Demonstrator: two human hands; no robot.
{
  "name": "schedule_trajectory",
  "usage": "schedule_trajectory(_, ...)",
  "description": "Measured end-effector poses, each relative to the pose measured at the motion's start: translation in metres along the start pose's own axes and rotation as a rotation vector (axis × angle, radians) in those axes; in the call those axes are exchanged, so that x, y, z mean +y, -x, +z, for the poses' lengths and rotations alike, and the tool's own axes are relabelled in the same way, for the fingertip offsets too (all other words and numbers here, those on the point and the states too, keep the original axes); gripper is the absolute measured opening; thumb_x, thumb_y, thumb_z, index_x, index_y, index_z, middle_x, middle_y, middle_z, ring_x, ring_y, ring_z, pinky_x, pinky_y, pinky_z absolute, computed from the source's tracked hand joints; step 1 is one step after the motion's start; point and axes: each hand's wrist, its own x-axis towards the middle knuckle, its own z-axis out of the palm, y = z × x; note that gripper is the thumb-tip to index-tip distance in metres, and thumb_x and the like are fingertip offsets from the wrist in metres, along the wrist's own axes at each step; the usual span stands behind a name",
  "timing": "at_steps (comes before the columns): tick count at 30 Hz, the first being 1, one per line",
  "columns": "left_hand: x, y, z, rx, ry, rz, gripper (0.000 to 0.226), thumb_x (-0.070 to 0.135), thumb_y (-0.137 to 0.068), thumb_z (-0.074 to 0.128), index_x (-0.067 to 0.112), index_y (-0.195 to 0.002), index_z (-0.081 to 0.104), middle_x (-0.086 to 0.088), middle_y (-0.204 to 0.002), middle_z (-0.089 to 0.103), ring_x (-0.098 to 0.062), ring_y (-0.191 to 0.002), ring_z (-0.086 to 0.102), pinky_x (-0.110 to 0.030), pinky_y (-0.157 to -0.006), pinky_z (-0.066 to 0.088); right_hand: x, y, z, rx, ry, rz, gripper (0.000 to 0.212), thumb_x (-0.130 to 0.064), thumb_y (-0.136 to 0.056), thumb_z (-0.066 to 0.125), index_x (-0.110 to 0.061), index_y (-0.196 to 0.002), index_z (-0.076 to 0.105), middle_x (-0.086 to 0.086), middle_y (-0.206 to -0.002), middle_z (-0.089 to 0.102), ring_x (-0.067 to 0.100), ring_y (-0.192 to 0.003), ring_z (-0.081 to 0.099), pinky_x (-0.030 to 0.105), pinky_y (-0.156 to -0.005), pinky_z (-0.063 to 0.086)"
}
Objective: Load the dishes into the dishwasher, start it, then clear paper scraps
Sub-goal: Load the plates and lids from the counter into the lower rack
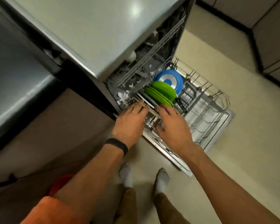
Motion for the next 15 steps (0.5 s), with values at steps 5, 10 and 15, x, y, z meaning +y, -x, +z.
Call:
schedule_trajectory(5, 0.032, 0.053, -0.102, 0.193, -0.024, -0.074, 0.060, 0.017, -0.091, 0.067, 0.019, -0.148, 0.049, -0.006, -0.156, 0.046, -0.026, -0.143, 0.045, -0.047, -0.106, 0.049, -0.051, 0.037, -0.093, 0.103, -0.048, -0.118, 0.063, -0.027, -0.089, 0.068, -0.022, -0.148, 0.045, 0.002, -0.148, 0.048, 0.027, -0.128, 0.053, 0.049, -0.099, 0.052)
schedule_trajectory(10, 0.037, 0.111, -0.182, 0.339, -0.086, -0.206, 0.058, 0.031, -0.099, 0.058, 0.023, -0.154, 0.040, -0.007, -0.163, 0.035, -0.026, -0.152, 0.030, -0.045, -0.119, 0.032, -0.113, 0.065, -0.156, 0.177, -0.092, -0.288, 0.055, -0.031, -0.093, 0.065, -0.019, -0.144, 0.050, 0.003, -0.148, 0.051, 0.025, -0.133, 0.050, 0.048, -0.103, 0.049)
schedule_trajectory(15, 0.020, 0.176, -0.235, 0.439, -0.109, -0.377, 0.059, 0.048, -0.105, 0.041, 0.025, -0.158, 0.033, -0.008, -0.167, 0.026, -0.028, -0.155, 0.021, -0.048, -0.123, 0.024, -0.187, 0.083, -0.185, 0.182, -0.120, -0.491, 0.053, -0.035, -0.096, 0.059, -0.019, -0.146, 0.049, 0.005, -0.149, 0.051, 0.027, -0.134, 0.051, 0.049, -0.105, 0.049)
